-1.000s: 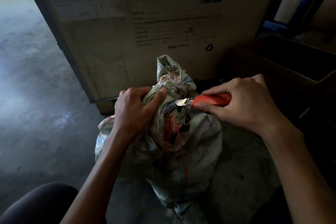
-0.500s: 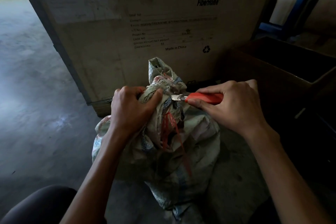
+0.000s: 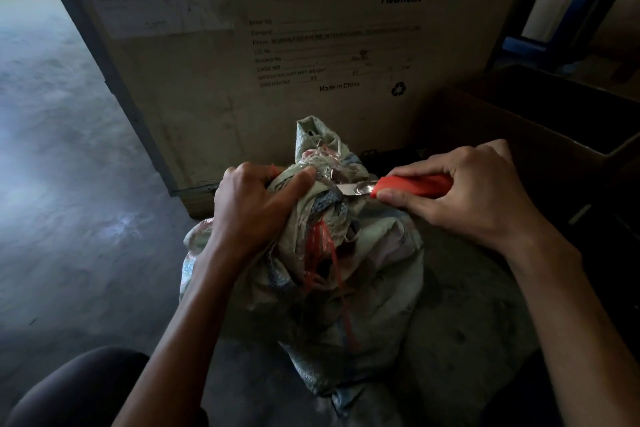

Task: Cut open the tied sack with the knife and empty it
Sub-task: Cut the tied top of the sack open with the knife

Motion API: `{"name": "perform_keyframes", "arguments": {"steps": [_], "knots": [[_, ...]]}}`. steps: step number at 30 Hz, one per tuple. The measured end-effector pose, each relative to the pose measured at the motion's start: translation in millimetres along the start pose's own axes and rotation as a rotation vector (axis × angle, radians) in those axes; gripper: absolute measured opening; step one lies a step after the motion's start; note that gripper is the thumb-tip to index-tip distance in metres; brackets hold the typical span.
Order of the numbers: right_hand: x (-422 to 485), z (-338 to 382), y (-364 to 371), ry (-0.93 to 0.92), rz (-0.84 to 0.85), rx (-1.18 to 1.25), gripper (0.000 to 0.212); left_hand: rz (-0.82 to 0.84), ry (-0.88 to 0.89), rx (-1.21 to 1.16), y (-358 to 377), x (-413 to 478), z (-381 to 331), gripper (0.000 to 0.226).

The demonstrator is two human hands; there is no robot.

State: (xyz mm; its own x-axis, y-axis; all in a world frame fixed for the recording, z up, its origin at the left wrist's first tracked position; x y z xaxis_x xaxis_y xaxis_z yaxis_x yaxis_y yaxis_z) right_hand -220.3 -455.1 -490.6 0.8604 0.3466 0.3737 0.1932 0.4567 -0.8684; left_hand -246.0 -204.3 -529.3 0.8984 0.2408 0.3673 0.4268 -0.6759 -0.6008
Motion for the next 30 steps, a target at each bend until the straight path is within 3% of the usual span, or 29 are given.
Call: {"name": "perform_keyframes", "arguments": {"steps": [8,24,30], "knots": [[-0.5,-2.4,-3.6,-0.024,0.092,-0.056,0.06,0.048,0.048,0.041,3.4,-2.4,1.9,0.071],[-3.8,1.7,-2.1,0.001,0.103,-0.088,0.07,0.11,0.112,0.058,4.3,-2.5,3.4,0.07],[-1.4,-2.5,4.1,0.04,0.113,-0.095,0.063,0.109,0.105,0.035,4.5,-1.4,2.9,0.073]]}}
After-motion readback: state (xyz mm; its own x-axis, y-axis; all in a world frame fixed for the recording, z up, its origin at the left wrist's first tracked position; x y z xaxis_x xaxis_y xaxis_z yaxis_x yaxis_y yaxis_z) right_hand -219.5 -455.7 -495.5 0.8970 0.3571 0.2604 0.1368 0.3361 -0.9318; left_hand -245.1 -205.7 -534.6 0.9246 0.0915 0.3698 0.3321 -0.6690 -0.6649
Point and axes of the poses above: each hand's wrist, its own x-axis towards the middle knuckle, its own y-axis out of the palm, z = x × y, the point moved 1 cm from there along x, towards the middle knuckle, and after that the axes turned 4 degrees about z, right-handed, at the moved point
